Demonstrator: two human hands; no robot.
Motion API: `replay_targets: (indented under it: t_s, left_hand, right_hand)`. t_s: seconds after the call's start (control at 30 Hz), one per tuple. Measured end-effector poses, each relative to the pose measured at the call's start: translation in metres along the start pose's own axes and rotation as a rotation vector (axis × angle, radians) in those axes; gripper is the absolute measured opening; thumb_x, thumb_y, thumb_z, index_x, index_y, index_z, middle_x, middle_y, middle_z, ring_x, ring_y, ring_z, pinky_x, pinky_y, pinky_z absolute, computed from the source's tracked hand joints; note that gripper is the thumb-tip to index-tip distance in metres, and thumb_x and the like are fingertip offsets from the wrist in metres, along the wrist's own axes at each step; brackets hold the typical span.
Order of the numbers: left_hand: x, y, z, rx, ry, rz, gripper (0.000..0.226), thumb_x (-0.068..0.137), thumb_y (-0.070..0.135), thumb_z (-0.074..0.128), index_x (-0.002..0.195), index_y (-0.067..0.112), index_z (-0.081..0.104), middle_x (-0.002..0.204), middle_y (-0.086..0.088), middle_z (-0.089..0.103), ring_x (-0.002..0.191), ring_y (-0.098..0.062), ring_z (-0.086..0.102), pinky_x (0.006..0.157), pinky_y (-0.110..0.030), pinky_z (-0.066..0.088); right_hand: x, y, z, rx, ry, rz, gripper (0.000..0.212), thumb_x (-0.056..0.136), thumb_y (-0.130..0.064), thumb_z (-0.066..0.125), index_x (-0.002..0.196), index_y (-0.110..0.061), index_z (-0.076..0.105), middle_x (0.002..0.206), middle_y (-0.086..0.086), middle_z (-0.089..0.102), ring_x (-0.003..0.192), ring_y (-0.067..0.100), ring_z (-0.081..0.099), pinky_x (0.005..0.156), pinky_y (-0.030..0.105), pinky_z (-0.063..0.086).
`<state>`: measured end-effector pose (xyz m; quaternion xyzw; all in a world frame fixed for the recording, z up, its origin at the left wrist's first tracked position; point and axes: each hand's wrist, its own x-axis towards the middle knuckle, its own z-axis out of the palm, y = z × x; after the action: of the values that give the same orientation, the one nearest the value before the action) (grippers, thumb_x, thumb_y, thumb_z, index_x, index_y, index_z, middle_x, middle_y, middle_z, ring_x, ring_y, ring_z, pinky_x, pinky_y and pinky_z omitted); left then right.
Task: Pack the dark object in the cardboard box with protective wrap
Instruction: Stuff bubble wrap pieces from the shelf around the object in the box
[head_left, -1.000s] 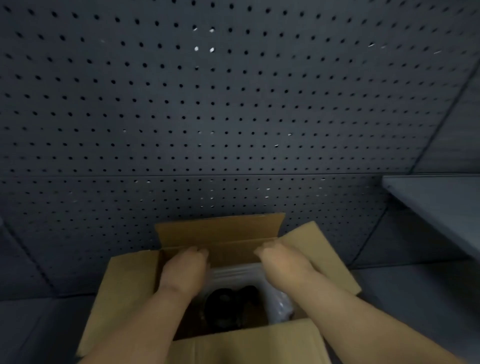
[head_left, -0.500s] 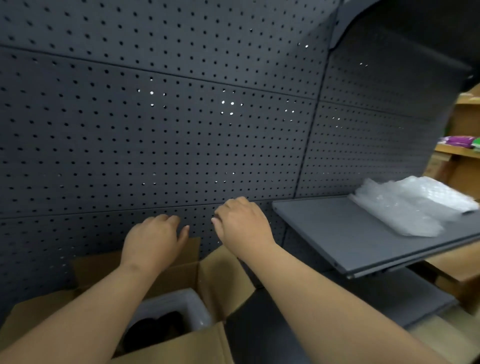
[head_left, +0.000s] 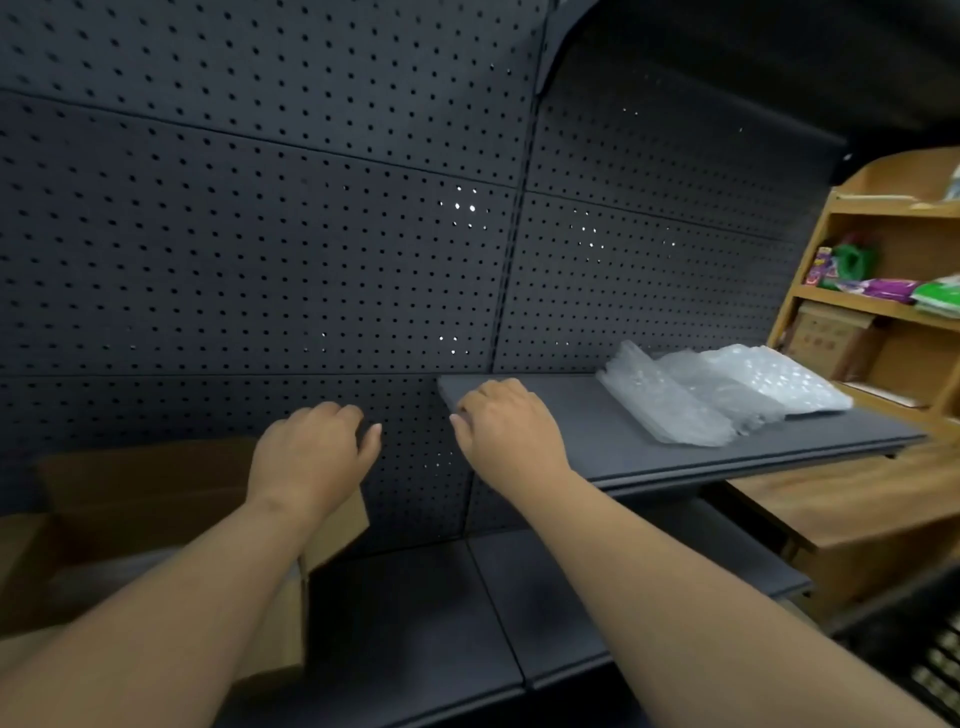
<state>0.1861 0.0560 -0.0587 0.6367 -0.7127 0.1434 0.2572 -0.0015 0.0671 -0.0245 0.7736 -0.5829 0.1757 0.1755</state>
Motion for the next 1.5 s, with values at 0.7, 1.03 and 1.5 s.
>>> replay_targets:
  t_s: [0.7,1.03,1.5]
  left_hand:
    - [-0.002,0.08,-0.02,-0.021,-0.016,0.192,0.044,0.098,0.044,0.034,0.116,0.016,0.062,0.114,-0.004,0.064,0.101,-0.023,0.059,0.078,-0.035,0.046]
    - [0.03,0.145,-0.01,-0.065,-0.009,0.234,0.045,0.098,0.044,0.033,0.119,0.015,0.06,0.117,-0.004,0.063,0.104,-0.023,0.059,0.082,-0.035,0.045]
    - [0.12,0.269,0.047,-0.048,0.011,0.139,0.042,0.097,0.044,0.036,0.109,0.015,0.064,0.107,-0.005,0.064,0.098,-0.025,0.059,0.075,-0.034,0.043]
  right_hand:
    - [-0.05,0.063,-0.024,-0.072,-0.016,0.206,0.036,0.099,-0.033,0.04,0.12,-0.012,0.061,0.118,0.005,0.061,0.115,0.024,0.048,0.096,0.034,0.041]
    - [-0.052,0.133,-0.036,-0.087,0.035,0.316,0.036,0.098,-0.033,0.042,0.123,-0.012,0.059,0.12,0.007,0.061,0.117,0.025,0.047,0.096,0.034,0.039]
    - [0.01,0.306,-0.027,0.1,0.039,0.41,0.031,0.099,-0.026,0.045,0.12,-0.011,0.062,0.119,0.01,0.062,0.112,0.029,0.051,0.088,0.036,0.045]
